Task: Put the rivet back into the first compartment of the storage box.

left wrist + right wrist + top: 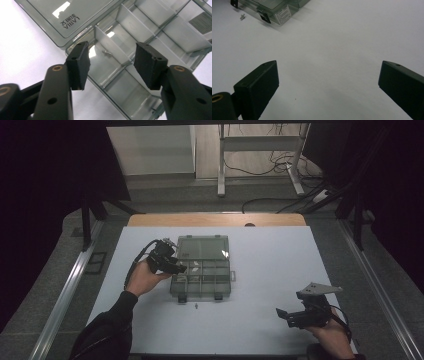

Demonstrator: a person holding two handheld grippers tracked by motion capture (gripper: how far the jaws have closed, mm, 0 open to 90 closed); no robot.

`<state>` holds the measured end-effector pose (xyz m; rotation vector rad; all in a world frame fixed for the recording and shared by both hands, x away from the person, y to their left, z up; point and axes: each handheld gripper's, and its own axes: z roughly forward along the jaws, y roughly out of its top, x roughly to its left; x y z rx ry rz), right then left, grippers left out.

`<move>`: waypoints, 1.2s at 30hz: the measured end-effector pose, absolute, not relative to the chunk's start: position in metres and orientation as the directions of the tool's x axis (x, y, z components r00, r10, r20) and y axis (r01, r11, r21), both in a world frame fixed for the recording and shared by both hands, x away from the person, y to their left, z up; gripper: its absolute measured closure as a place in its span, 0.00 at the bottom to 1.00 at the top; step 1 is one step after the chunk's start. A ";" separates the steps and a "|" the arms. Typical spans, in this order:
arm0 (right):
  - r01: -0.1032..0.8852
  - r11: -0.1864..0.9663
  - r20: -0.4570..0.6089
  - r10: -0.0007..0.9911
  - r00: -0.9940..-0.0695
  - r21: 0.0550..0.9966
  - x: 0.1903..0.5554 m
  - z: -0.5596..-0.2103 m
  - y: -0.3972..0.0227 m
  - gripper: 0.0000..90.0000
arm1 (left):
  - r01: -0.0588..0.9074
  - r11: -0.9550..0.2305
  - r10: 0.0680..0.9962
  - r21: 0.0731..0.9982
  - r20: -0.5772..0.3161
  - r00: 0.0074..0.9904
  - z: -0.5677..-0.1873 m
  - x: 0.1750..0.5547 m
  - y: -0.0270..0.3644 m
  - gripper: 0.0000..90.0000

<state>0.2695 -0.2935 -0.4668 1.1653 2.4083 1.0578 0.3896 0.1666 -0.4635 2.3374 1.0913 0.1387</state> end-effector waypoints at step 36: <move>0.571 0.415 0.073 0.762 -0.644 0.708 0.270 -0.467 -0.293 0.03 | 0.614 -0.533 0.634 0.582 -0.206 0.745 -0.453 0.340 0.151 0.00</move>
